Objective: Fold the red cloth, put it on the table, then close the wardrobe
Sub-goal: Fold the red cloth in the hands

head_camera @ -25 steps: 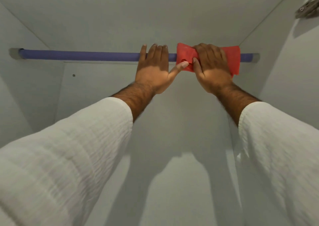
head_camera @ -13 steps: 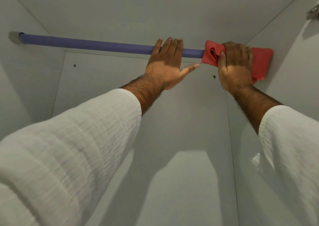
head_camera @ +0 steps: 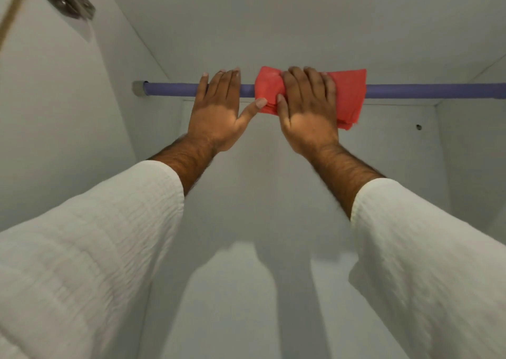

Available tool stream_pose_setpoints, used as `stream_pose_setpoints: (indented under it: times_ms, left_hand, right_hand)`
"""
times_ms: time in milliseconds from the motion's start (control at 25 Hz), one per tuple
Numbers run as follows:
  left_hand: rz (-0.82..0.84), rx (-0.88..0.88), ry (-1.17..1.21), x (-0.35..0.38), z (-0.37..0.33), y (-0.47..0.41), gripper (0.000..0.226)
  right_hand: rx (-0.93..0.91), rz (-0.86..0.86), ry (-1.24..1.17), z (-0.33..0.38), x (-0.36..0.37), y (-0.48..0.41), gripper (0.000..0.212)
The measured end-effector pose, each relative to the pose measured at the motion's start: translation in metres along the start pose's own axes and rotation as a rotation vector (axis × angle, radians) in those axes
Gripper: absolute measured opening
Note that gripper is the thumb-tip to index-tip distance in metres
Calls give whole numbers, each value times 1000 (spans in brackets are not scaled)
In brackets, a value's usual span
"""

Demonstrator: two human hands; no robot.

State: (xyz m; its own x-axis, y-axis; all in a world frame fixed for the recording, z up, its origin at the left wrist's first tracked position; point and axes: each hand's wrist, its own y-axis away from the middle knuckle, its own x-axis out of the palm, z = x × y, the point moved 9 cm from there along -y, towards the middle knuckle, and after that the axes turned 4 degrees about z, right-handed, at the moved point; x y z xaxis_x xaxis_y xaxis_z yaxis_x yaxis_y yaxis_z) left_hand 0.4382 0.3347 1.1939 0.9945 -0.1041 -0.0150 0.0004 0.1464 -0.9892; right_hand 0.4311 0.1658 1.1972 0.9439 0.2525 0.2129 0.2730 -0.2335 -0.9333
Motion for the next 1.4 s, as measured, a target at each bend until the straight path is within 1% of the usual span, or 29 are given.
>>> stream_pose_setpoints:
  times_ms: [200, 320, 400, 440, 560, 640, 680, 720, 800, 840, 880, 920, 960, 1040, 1120, 1200, 1240, 1280, 1400]
  left_hand:
    - [-11, -82, 85, -13, 68, 10, 116]
    - [20, -83, 181, -19, 78, 5, 110]
    - [70, -166, 285, -22, 77, -4, 89]
    - [100, -214, 348, -24, 75, -8, 77]
    - [151, -309, 597, -31, 67, -13, 45]
    - [144, -324, 758, -41, 64, -8, 36]
    - [130, -318, 852, -47, 62, -3, 33]
    - [119, -308, 972, -52, 60, 4, 30]
    - [134, -303, 1145, -60, 52, 23, 22]
    - [153, -318, 1176, -62, 49, 34, 21]
    - [175, -333, 1209, -62, 44, 46, 21]
    - [202, -358, 1236, -62, 38, 60, 22]
    - [233, -387, 1264, -60, 31, 74, 23]
    - [326, -459, 1304, -56, 14, 110, 24]
    - [431, -534, 1323, -56, -8, 158, 20]
    - [541, -617, 1371, -54, -41, 217, 13]
    - [596, -672, 1400, -54, -58, 248, 12]
    - [654, -734, 1428, -53, -77, 284, 13]
    - [822, -907, 1479, -58, -133, 386, 18]
  right_hand:
    - [-84, 63, -50, 76, 22, -20, 52]
    - [-84, 91, -68, 91, 30, -23, 51]
    - [-103, 119, -112, 90, 26, -23, 53]
    - [-99, 170, -162, 88, 25, -23, 55]
    - [-48, 355, -443, 85, 14, -30, 59]
    - [-12, 382, -596, 78, -4, -34, 64]
    - [27, 370, -607, 70, -13, -36, 67]
    - [80, 366, -565, 57, -23, -35, 70]
    - [179, 435, -401, 32, -42, -29, 74]
    - [206, 503, -336, 25, -51, -20, 68]
    - [242, 581, -308, 22, -58, -7, 53]
    - [302, 660, -333, 19, -64, 11, 38]
    - [387, 726, -401, 17, -72, 33, 29]
    - [628, 848, -644, 12, -87, 91, 21]
    - [892, 915, -902, 10, -110, 158, 24]
    - [1150, 854, -1053, 2, -140, 226, 34]
    - [1266, 813, -1088, -2, -157, 260, 34]
    - [1367, 791, -1097, -4, -174, 297, 30]
    - [1591, 793, -1041, -6, -228, 393, 6]
